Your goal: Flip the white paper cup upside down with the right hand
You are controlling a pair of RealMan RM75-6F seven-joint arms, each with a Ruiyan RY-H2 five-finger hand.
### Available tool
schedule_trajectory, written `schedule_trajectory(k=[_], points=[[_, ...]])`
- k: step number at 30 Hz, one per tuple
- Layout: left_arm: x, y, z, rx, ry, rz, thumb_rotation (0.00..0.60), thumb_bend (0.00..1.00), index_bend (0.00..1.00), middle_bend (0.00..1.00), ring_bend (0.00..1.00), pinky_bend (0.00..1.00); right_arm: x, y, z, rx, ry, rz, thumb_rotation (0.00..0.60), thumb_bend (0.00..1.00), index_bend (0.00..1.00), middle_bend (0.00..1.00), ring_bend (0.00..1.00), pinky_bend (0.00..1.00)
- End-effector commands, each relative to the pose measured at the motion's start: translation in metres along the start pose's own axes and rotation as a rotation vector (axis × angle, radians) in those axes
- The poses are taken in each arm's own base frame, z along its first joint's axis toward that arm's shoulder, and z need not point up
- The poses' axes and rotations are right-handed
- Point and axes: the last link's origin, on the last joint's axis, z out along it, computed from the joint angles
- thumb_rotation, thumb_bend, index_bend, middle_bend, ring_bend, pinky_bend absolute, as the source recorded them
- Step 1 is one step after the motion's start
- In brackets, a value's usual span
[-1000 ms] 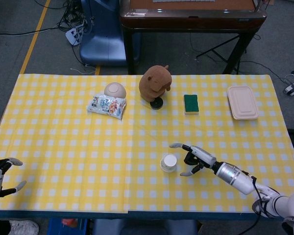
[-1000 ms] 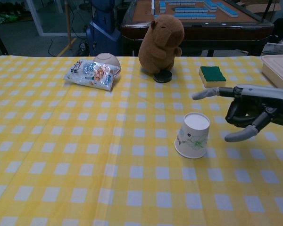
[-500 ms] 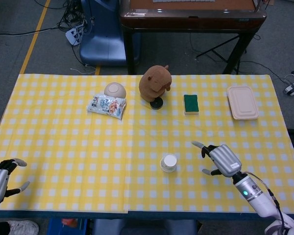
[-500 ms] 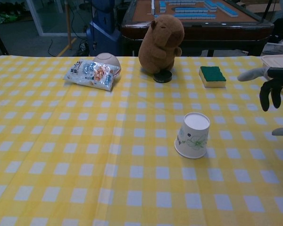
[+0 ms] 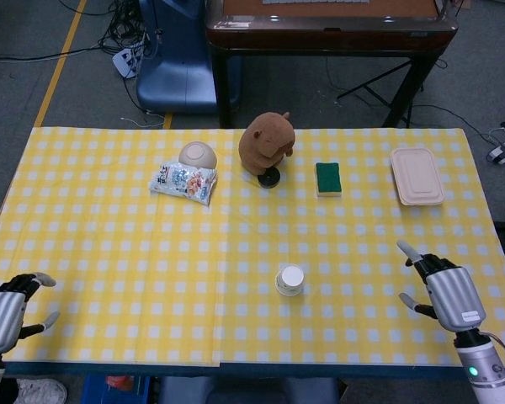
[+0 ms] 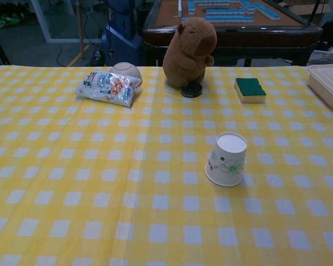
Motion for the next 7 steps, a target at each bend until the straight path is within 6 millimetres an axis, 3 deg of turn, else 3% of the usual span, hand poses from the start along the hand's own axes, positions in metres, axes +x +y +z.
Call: schedule_trajectory(k=[1, 7], points=[[-0.0013, 0.0014, 0.0, -0.006, 0.002, -0.001, 0.6, 0.17, 0.47, 0.36, 0.3, 0.44, 0.0041, 0.0043, -0.0045, -0.008, 0.022, -0.003, 0.6, 0.0, 0.14, 0.41, 0.37, 0.52], [-0.0021, 0.0039, 0.0015, -0.012, 0.001, -0.001, 0.6, 0.17, 0.48, 0.36, 0.3, 0.44, 0.0029, 0.007, -0.0062, -0.008, 0.016, -0.016, 0.6, 0.0, 0.14, 0.41, 0.37, 0.52]])
